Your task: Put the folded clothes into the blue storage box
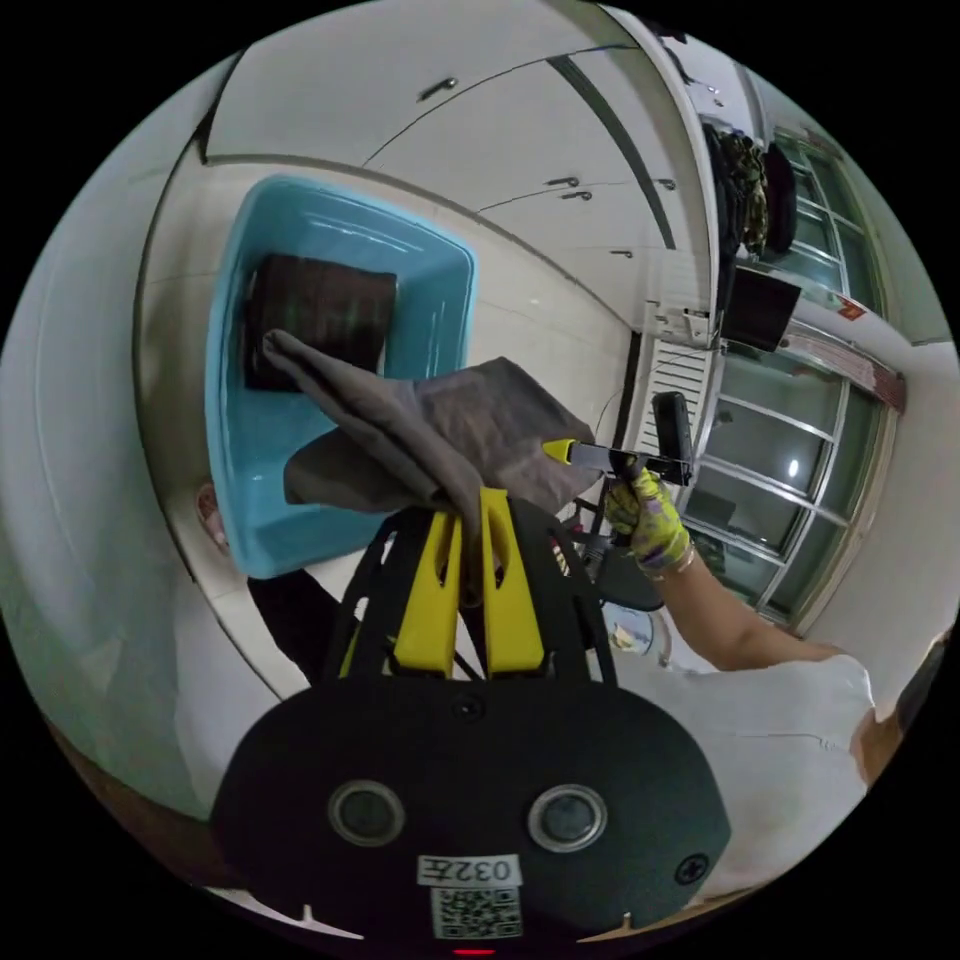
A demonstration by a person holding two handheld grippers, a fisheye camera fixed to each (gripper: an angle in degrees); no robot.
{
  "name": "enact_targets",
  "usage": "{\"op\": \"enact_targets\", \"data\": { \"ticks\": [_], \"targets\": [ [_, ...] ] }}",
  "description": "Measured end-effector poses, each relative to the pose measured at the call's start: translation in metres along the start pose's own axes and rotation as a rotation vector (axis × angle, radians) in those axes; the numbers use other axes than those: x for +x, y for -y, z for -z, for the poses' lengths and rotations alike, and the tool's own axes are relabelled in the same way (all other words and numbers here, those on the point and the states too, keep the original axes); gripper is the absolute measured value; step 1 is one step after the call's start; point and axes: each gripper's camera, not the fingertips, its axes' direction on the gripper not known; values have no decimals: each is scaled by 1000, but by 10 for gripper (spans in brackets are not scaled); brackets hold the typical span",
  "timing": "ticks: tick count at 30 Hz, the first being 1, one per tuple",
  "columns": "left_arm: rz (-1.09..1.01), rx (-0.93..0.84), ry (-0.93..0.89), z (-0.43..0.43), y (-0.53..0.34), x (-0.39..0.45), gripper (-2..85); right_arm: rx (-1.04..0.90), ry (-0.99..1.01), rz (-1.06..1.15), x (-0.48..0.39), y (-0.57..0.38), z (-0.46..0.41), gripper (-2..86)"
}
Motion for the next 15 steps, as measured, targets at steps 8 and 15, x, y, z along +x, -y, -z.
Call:
{"op": "enact_targets", "data": {
  "ticks": [8, 15],
  "targets": [
    [197, -17, 248, -29, 55, -81, 18, 87, -222, -189, 53, 37, -21, 58],
    [150, 58, 75, -36, -25, -91, -12, 1, -114, -101, 41, -20, -41, 19]
  ]
}}
